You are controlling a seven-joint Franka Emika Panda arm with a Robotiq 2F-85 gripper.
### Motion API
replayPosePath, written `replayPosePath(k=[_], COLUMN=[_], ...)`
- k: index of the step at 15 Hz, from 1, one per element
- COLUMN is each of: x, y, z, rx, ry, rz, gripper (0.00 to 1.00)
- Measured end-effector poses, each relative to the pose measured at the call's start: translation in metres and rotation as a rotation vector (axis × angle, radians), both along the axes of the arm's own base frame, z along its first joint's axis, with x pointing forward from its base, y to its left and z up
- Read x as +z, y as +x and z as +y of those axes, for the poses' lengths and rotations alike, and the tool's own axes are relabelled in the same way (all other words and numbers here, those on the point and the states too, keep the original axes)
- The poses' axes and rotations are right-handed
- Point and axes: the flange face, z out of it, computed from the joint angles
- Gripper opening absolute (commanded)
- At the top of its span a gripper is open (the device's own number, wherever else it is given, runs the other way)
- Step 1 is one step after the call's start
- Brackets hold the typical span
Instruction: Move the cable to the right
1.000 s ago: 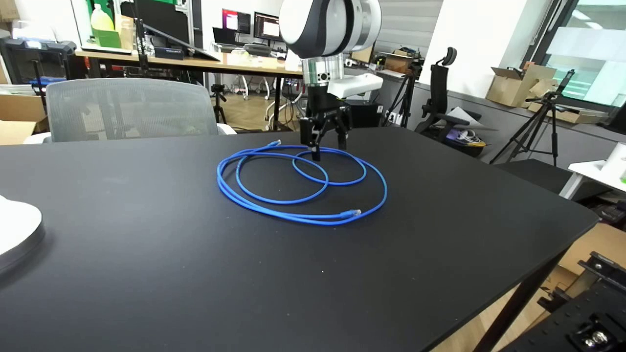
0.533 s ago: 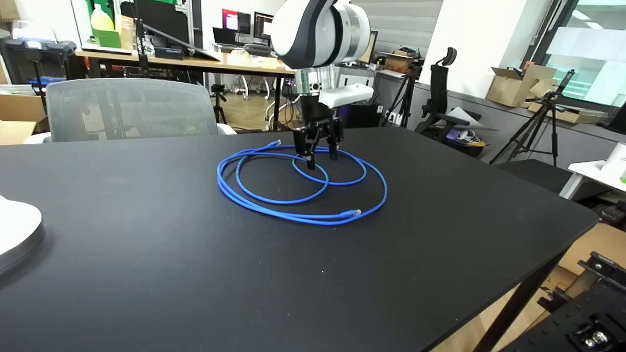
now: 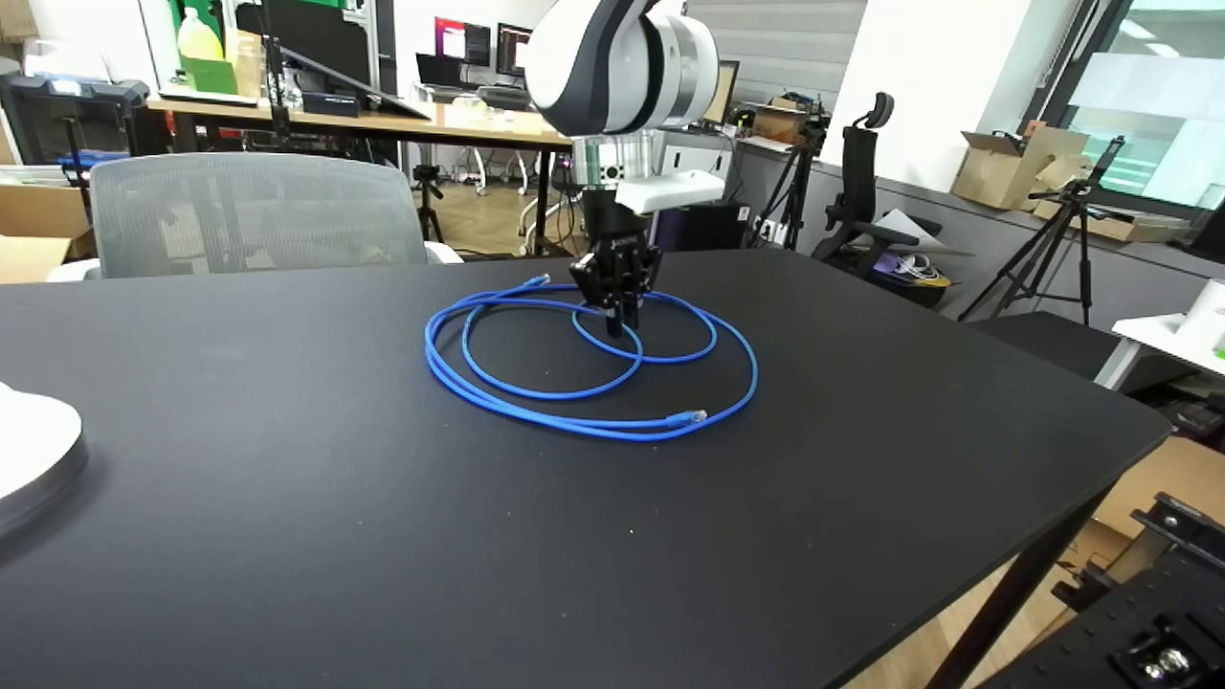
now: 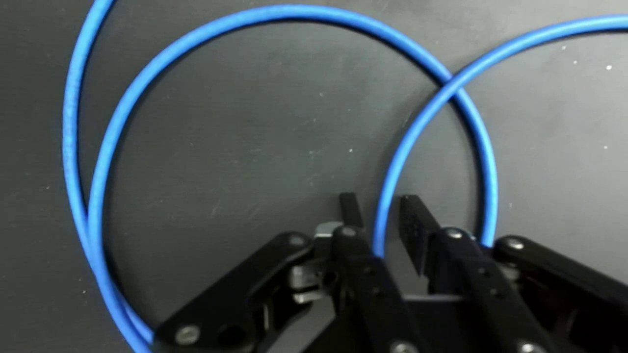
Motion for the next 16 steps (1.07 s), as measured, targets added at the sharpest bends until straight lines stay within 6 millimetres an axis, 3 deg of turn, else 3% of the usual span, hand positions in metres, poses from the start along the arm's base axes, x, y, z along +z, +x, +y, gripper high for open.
replayPosePath(k=[5,8,12,16], x=[0.003,0.021,0.072,0.134], y=[0.003,0.006,-0.004,-0.037], z=[-0.005,-0.006,-0.01,-0.03], rx=[-0.007,0.006,0.026,0.011], ry=[0.017,0.024,0.028,0.007], rz=[-0.016,-0.067,-0.164,-0.265], gripper=[0.02,0.02,0.02,0.02])
